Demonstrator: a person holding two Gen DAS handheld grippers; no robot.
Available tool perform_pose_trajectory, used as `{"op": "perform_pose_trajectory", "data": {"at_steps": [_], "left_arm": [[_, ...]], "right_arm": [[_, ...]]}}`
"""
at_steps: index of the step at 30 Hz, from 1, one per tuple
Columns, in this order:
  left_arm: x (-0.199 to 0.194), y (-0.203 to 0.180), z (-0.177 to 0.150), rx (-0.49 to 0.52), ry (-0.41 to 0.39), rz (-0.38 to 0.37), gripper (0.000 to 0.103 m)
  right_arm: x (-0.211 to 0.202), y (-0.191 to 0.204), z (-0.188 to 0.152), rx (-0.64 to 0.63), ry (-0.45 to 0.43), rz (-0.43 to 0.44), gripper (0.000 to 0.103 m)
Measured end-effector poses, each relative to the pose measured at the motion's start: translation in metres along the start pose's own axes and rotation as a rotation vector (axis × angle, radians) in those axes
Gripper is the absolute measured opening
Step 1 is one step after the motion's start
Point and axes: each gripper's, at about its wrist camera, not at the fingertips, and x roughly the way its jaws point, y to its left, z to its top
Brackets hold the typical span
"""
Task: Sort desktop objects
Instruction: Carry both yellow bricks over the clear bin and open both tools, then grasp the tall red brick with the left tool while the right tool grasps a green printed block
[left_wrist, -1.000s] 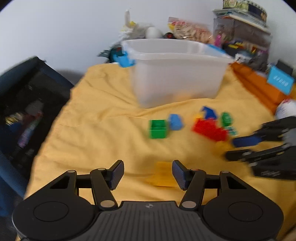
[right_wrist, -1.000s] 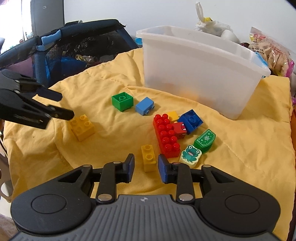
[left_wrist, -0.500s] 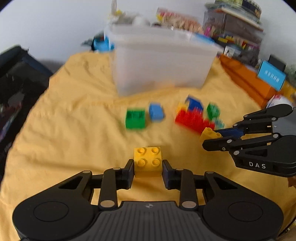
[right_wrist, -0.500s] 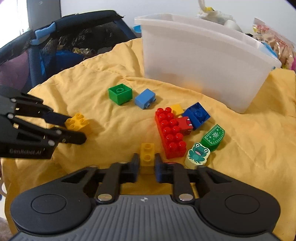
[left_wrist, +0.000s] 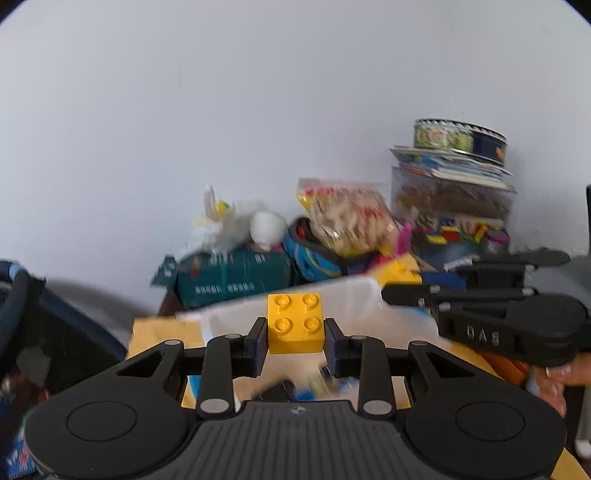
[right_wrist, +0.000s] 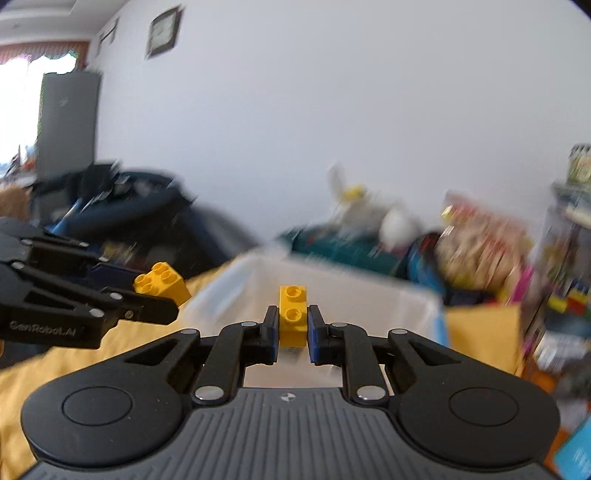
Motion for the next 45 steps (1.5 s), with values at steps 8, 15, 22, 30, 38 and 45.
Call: {"op": "perform_pose_trajectory", "data": {"at_steps": [8, 15, 22, 30, 38, 45], "left_arm": [[0.084, 0.008, -0.015, 0.021, 0.174, 0.069, 0.035], [0.056, 0.001, -0.024, 0.034, 0.139, 0.11, 0.067], [-0.01, -0.02, -0.045, -0.008, 0.087, 0.07, 0.077], [-0.027, -0.048, -0.131, -0.071, 0.3, -0.068, 0.077], [-0.01, -0.063, -0.176, -0.147, 0.432, -0.065, 0.077], [0.016, -0.073, -0.162, -0.194, 0.428, -0.112, 0.076]], "right_arm": [[0.069, -0.018, 0.018, 0.076, 0.086, -0.069, 0.018], [0.085, -0.014, -0.005, 0.066, 0.155, -0.076, 0.04], [0.036, -0.003, -0.019, 0.027, 0.081, -0.042, 0.052], [0.001, 0.008, -0.066, -0.02, 0.148, -0.006, 0.057], [-0.002, 0.011, -0.138, 0.014, 0.36, 0.014, 0.056], [-0.011, 0.01, -0.167, 0.066, 0.44, 0.013, 0.054]]}}
